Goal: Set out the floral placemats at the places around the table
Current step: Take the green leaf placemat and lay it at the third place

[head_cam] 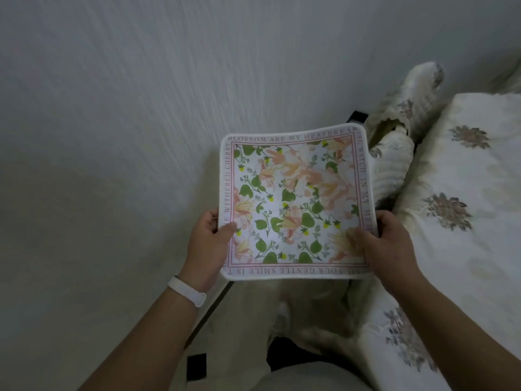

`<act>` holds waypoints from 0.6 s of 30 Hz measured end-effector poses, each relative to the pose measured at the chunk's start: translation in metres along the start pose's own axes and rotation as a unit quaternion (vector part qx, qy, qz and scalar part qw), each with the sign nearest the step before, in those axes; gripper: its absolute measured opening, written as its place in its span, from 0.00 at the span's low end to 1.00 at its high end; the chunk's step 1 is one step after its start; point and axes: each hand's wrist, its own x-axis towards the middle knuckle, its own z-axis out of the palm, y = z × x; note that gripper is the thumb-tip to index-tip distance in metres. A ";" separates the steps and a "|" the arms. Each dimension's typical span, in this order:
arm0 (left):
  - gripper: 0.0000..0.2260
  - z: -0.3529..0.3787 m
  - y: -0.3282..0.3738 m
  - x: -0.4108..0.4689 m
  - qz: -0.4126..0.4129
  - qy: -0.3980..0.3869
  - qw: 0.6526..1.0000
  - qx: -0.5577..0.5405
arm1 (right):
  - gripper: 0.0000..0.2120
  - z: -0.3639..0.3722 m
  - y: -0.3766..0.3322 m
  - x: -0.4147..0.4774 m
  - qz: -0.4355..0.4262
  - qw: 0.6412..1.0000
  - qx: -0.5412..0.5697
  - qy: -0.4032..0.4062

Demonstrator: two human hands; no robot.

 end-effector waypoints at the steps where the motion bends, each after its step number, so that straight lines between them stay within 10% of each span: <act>1: 0.07 0.007 0.006 0.015 -0.006 -0.008 1.000 0.005 | 0.10 0.001 -0.003 0.013 0.008 1.000 0.003 0.006; 18: 0.07 0.176 0.101 0.192 -0.041 -0.224 0.973 0.022 | 0.10 -0.051 -0.033 0.128 0.103 0.974 0.037 0.200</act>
